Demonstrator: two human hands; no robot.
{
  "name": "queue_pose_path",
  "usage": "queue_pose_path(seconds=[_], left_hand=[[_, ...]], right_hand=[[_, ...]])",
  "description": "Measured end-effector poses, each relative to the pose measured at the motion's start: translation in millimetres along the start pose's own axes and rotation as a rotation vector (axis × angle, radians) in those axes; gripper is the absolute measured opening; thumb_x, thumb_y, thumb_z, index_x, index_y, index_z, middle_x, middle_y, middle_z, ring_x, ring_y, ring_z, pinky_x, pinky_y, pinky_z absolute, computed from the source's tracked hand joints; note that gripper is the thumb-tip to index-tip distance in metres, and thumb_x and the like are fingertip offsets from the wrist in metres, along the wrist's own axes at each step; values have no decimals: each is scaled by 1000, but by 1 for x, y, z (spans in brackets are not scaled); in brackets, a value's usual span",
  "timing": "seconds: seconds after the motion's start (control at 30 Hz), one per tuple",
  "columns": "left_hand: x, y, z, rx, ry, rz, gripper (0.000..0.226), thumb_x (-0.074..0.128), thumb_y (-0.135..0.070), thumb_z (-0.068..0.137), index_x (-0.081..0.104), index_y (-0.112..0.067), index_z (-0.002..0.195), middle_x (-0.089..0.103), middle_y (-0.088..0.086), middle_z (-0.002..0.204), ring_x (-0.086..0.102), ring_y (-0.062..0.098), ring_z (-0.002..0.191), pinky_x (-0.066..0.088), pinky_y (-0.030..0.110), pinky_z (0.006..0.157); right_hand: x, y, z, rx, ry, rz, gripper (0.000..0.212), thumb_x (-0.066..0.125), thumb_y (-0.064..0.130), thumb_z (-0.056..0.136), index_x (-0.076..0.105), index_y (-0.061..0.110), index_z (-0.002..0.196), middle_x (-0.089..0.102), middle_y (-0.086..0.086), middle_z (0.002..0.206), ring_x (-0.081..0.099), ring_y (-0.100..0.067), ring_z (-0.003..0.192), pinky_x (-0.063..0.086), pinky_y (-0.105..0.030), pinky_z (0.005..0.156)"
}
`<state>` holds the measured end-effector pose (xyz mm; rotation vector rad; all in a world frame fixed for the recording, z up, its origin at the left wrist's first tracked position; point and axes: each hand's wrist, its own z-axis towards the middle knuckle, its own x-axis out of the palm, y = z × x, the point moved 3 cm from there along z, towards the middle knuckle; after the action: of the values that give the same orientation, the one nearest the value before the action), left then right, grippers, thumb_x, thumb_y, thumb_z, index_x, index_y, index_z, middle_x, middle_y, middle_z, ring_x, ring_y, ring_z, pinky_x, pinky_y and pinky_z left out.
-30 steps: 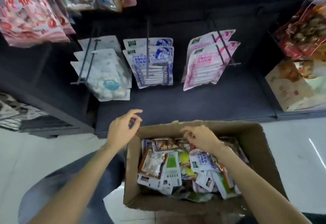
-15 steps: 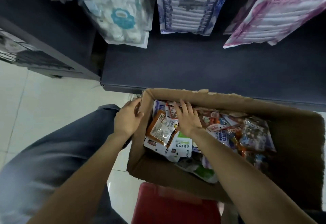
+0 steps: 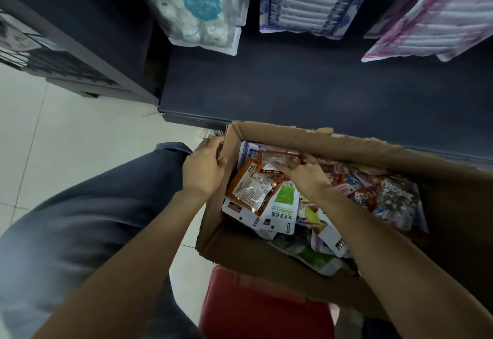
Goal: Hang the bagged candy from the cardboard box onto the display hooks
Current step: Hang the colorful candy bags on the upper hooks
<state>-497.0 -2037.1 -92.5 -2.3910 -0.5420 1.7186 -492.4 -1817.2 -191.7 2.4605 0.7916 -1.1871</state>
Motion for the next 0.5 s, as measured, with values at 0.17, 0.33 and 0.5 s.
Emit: queue_pose_path(seconds=[0.17, 0.33, 0.5], left_hand=[[-7, -20, -13, 12, -32, 118, 62, 49, -38, 96, 25, -14, 148, 36, 10, 146, 44, 27, 126, 46, 38, 94], [-5, -54, -43, 156, 50, -118, 65, 56, -37, 93, 27, -19, 148, 30, 5, 150, 26, 23, 139, 27, 42, 114], [-15, -99, -66, 451, 191, -86, 97, 74, -41, 78, 13, -26, 151, 16, -2, 157, 16, 17, 143, 15, 37, 118]], right_hand=[[-19, 5, -44, 100, -322, 65, 93, 76, -4, 57, 47, 27, 140, 73, -3, 102, 70, -24, 85, 52, -31, 85], [-43, 2, -94, 390, -311, 476, 50, 49, 10, 94, 43, 30, 139, 71, -11, 94, 68, -33, 87, 51, -36, 68], [-75, -11, -152, 200, -445, 630, 34, 44, 26, 101, 52, 33, 133, 70, -4, 110, 63, -31, 101, 45, -38, 80]])
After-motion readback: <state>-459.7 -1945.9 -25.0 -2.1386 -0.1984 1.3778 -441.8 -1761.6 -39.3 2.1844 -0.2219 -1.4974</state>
